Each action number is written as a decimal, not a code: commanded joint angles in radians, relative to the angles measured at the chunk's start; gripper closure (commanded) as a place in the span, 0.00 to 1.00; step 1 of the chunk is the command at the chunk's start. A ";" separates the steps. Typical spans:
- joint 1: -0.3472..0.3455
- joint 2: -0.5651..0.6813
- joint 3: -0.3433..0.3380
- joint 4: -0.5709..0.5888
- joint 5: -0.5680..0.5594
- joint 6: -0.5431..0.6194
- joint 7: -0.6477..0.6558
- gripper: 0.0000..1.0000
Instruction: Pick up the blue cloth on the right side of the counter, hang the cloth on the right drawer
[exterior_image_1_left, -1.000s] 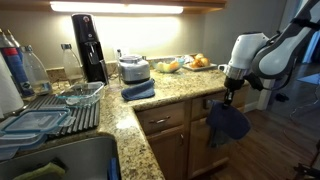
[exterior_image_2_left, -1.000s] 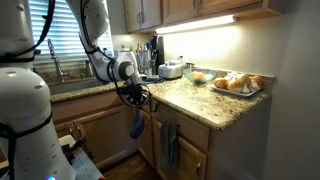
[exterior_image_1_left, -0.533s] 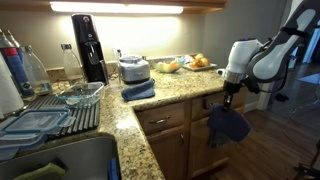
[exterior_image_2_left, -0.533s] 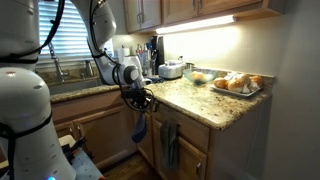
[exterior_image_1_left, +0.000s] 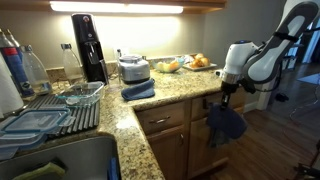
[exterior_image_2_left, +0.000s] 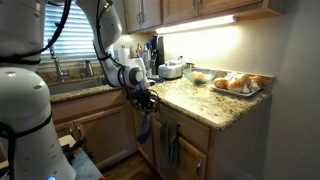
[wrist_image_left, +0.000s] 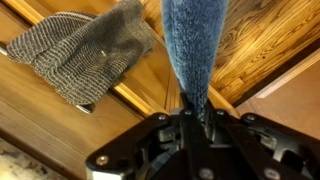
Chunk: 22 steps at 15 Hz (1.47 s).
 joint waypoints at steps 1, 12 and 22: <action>0.001 0.034 -0.009 0.022 -0.022 0.031 0.004 0.95; 0.034 0.180 -0.031 0.151 -0.025 0.023 0.021 0.94; 0.032 0.247 -0.026 0.174 -0.008 0.019 0.020 0.95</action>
